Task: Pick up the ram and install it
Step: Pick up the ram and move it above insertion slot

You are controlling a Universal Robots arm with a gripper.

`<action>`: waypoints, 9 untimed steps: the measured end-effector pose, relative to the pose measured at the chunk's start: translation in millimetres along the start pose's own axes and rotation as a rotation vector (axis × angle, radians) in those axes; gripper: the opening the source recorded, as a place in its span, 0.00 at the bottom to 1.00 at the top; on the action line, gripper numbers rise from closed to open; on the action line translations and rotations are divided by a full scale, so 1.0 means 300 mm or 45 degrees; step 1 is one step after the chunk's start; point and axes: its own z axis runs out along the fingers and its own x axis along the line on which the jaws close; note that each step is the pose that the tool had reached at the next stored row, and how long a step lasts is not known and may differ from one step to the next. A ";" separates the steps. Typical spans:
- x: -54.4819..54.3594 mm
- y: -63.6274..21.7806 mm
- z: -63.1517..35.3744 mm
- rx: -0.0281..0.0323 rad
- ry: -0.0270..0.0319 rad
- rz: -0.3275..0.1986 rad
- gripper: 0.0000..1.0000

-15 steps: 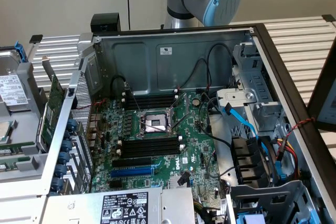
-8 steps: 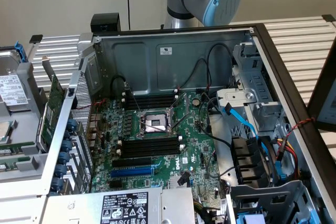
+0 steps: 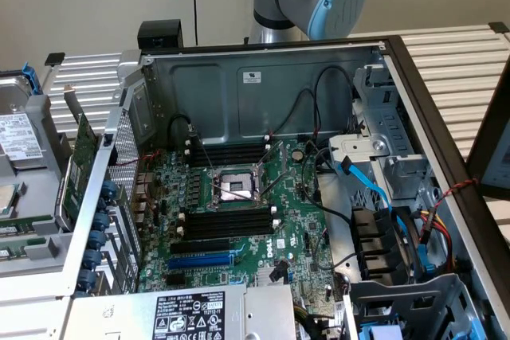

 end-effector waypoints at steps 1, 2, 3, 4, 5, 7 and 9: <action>0.000 0.000 0.000 0.0021 0.0001 -0.023 0.11; 0.000 0.000 -0.001 0.0046 0.0002 -0.046 0.11; 0.000 0.000 -0.001 0.0079 -0.0002 -0.069 0.11; 0.000 0.000 0.000 0.0116 -0.0009 -0.092 0.11; 0.000 0.000 0.000 0.0152 -0.0015 -0.115 0.11; 0.000 0.000 0.000 0.0214 -0.0022 -0.161 0.11; 0.000 0.000 0.000 0.0255 -0.0022 -0.208 0.11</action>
